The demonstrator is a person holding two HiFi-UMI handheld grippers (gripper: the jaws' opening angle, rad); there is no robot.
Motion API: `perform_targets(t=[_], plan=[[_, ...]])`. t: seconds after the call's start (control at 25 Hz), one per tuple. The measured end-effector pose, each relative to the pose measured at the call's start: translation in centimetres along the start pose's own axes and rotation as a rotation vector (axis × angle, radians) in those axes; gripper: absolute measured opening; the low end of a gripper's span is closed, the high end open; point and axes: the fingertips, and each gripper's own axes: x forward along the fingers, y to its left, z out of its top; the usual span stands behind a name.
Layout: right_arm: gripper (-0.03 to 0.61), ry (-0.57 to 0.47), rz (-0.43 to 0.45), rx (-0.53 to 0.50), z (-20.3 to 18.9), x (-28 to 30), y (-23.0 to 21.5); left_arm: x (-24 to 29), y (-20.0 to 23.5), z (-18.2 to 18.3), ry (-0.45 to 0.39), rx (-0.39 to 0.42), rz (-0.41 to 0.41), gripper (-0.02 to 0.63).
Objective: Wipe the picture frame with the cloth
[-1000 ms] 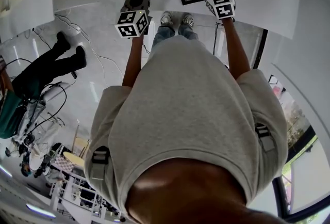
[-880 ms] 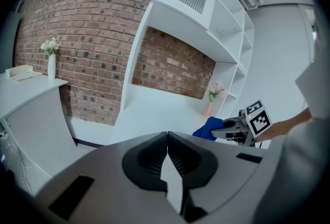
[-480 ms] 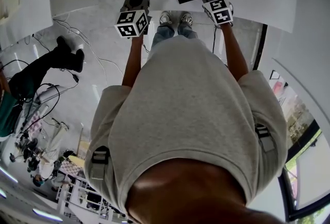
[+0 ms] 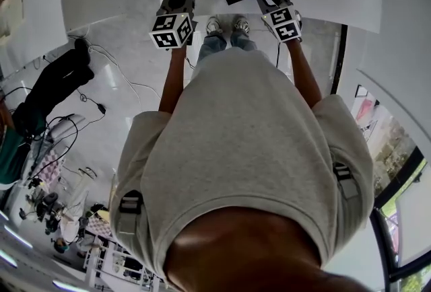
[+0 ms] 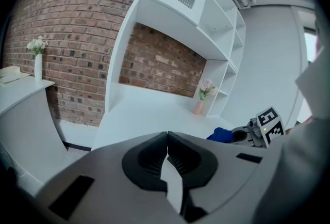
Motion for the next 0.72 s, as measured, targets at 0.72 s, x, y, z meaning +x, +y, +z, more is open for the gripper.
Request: perform_targets(t=[0.72], plan=[[0.055, 0.028, -0.037, 0.056, -4.0, -3.6, 0.3, 2.3, -3.2, 0.7, 0.015, 0.047, -0.08, 0.017]])
